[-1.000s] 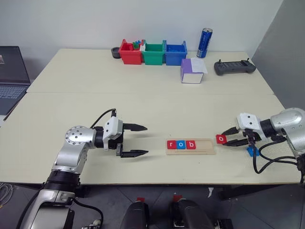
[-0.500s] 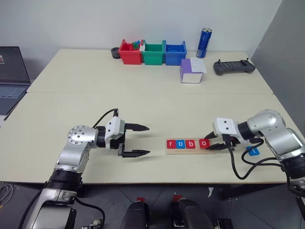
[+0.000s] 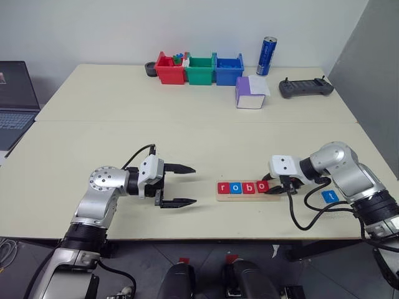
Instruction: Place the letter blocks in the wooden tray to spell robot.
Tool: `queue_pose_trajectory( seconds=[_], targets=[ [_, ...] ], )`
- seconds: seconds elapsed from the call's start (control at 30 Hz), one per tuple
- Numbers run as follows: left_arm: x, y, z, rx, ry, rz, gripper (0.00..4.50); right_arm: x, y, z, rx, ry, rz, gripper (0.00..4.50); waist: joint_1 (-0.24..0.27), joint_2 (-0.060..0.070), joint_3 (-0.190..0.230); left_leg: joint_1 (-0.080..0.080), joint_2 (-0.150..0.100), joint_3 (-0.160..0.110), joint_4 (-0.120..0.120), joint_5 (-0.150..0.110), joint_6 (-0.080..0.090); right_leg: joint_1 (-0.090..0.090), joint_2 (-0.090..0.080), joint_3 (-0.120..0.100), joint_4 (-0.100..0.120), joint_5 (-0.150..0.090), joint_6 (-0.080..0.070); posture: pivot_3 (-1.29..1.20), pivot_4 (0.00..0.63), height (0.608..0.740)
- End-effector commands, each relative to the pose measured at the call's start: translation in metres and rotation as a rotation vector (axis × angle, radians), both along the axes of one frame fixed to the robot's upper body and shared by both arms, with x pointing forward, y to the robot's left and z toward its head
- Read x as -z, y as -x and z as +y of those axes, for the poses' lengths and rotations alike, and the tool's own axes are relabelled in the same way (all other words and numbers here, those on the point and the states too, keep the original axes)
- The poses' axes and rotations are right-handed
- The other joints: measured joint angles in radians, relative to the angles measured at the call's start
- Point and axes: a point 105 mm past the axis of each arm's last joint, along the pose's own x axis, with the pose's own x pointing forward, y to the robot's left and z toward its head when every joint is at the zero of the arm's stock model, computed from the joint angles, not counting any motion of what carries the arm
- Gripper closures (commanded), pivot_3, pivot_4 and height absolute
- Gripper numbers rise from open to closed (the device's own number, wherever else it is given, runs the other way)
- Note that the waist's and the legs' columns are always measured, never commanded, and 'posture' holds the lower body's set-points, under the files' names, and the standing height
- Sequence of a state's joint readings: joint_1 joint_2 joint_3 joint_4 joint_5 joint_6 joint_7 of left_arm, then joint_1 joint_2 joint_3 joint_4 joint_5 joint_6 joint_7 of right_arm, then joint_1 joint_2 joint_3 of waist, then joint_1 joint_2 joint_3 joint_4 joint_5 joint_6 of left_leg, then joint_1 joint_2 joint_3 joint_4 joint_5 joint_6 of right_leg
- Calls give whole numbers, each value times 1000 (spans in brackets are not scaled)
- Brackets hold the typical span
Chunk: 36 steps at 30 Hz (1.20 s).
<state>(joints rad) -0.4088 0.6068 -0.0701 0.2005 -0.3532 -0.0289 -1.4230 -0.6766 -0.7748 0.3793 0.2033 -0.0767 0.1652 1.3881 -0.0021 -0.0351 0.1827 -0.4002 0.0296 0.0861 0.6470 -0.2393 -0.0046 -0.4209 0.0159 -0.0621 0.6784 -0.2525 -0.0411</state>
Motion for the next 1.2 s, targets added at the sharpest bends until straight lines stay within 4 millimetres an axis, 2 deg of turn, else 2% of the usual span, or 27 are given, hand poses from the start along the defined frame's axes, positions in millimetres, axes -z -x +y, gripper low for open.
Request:
queue_pose_trajectory(
  seconds=[0.03,0.7,1.2],
  targets=[
    [-10,0,2,-9,10,-45,0,-11,-5,3,-9,0,-35,3055,0,0,0,0,0,0,0,0,0,0,0,0,0,0,0,0,150,740],
    [-8,1,2,-13,12,-44,0,-11,5,12,-21,-15,25,3055,0,0,0,0,0,0,0,0,0,0,0,0,0,0,0,0,150,740],
    [-8,1,3,-16,10,-45,0,-10,5,20,-15,-29,33,3055,0,0,0,0,0,0,0,0,0,0,0,0,0,0,0,0,150,740]
  ],
)
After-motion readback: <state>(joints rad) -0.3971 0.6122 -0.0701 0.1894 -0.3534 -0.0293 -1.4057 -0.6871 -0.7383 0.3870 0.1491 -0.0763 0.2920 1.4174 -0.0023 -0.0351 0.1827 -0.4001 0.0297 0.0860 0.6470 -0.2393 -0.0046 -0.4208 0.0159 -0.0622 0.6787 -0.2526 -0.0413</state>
